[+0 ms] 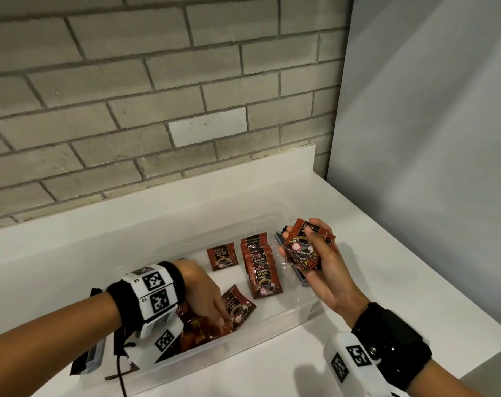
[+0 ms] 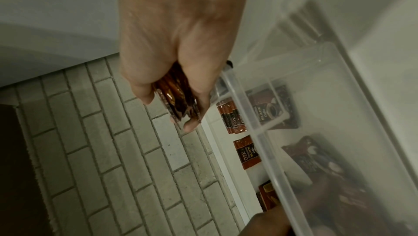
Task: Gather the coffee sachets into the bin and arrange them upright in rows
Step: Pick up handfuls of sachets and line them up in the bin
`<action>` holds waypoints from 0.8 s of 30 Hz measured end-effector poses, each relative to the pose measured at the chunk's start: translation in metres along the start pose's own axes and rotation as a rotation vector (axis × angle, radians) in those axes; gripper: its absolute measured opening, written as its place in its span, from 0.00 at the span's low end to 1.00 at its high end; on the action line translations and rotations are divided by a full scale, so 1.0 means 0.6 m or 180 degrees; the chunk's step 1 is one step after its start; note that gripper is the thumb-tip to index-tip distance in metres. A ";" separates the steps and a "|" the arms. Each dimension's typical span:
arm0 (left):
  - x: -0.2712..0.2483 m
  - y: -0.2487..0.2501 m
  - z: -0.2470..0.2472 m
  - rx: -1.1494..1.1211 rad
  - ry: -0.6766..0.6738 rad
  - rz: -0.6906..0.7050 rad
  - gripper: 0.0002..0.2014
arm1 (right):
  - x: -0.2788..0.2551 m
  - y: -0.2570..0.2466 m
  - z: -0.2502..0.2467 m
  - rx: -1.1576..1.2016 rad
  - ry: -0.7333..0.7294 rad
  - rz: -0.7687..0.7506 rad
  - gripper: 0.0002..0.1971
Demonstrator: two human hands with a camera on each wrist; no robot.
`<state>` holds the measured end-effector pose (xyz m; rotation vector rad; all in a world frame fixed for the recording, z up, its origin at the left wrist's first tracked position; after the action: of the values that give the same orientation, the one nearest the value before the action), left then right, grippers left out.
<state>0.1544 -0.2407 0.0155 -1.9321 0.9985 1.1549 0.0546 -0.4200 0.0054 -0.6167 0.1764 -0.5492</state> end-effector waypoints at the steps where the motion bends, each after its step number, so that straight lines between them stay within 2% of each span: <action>1: -0.002 -0.003 0.003 -0.0031 0.0028 0.0047 0.24 | 0.000 0.000 0.000 -0.0010 0.0004 0.0002 0.09; 4: -0.003 -0.006 0.007 -0.0112 0.0166 0.0194 0.22 | -0.001 0.000 -0.001 -0.0043 0.0003 -0.0004 0.09; 7: 0.005 -0.008 0.006 0.0047 0.0305 0.0023 0.22 | 0.000 0.000 -0.002 -0.0063 0.0035 -0.0009 0.09; 13: 0.013 -0.006 0.001 0.0090 0.0218 0.0039 0.22 | 0.000 0.000 -0.001 -0.0039 0.0029 0.0006 0.10; 16: -0.004 -0.013 -0.008 -0.0300 0.0360 0.0309 0.22 | 0.000 0.000 0.001 -0.0017 0.0018 0.0029 0.10; 19: -0.019 -0.018 -0.030 -0.0786 0.0667 0.0790 0.21 | 0.000 -0.001 0.002 -0.0010 0.0013 0.0031 0.09; 24: -0.010 0.027 -0.062 -0.1177 0.0829 0.1240 0.18 | 0.000 -0.002 0.003 -0.0032 0.0036 -0.0047 0.09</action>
<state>0.1535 -0.2776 0.0325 -2.2880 1.4305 1.4051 0.0545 -0.4198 0.0071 -0.6253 0.1854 -0.5663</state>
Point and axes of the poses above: each hand's wrist, its own x-axis towards the middle knuckle, its own z-axis out of the palm, y = z × x, the point moved 4 cm from there along x, towards the middle knuckle, and after that the axes turned 8 degrees about -z, right-handed, at the moved point
